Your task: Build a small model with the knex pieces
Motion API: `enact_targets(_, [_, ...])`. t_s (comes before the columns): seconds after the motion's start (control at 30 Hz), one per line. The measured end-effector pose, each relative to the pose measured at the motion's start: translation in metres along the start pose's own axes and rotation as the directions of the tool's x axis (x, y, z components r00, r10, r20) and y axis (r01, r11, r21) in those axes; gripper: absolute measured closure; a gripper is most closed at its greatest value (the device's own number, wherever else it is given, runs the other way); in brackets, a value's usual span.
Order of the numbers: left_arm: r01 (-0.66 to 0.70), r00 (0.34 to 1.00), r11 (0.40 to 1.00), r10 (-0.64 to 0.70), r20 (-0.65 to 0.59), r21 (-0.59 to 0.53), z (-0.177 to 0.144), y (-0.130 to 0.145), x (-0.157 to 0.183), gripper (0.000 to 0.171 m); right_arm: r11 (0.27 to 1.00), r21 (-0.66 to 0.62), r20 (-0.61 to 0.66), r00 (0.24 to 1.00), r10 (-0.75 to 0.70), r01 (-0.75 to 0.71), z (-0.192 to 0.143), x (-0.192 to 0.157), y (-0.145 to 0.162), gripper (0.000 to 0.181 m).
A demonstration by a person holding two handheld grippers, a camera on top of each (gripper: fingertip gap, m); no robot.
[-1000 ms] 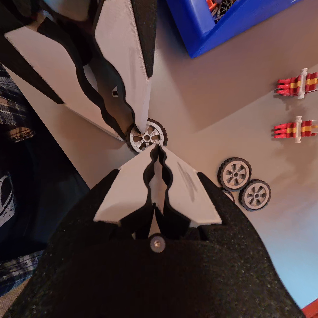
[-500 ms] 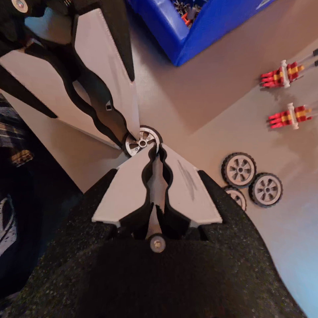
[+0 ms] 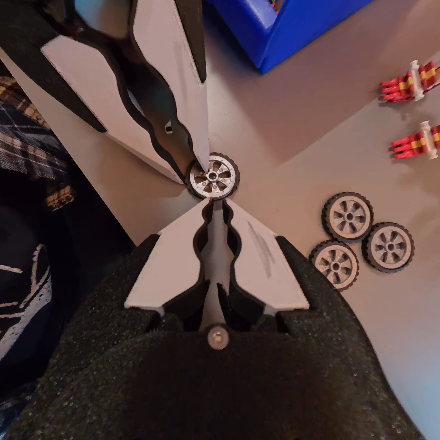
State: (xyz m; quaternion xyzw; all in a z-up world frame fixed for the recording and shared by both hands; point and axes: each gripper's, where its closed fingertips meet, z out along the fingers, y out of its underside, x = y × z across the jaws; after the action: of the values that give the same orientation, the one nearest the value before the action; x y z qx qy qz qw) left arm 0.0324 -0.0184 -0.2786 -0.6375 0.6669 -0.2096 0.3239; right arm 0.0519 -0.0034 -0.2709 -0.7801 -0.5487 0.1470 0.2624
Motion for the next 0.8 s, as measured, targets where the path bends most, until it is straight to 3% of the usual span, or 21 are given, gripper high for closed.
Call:
enact_targets(0.1, [0.0,1.0,1.0,0.0,-0.001,-0.001,0.0,0.0,0.0,0.155,0.999,0.04,0.021,0.999,0.025,-0.025,-0.005,-0.002,-0.008,0.173])
enact_targets(0.17, [-0.002,1.0,1.0,0.002,0.0,-0.002,-0.001,0.0,0.001,0.155,1.0,-0.007,0.007,1.0,0.025,-0.025,0.0,0.0,0.0,0.166])
enact_targets(0.53, [-0.004,1.0,1.0,0.004,0.005,-0.013,-0.003,0.001,0.002,0.155,1.0,0.011,0.006,1.0,0.019,-0.019,0.003,-0.005,0.0,0.173])
enact_targets(0.8, [-0.022,1.0,1.0,0.022,0.003,-0.005,-0.004,0.001,0.004,0.155,0.998,0.038,0.017,0.999,0.05,-0.051,0.003,-0.01,-0.001,0.162])
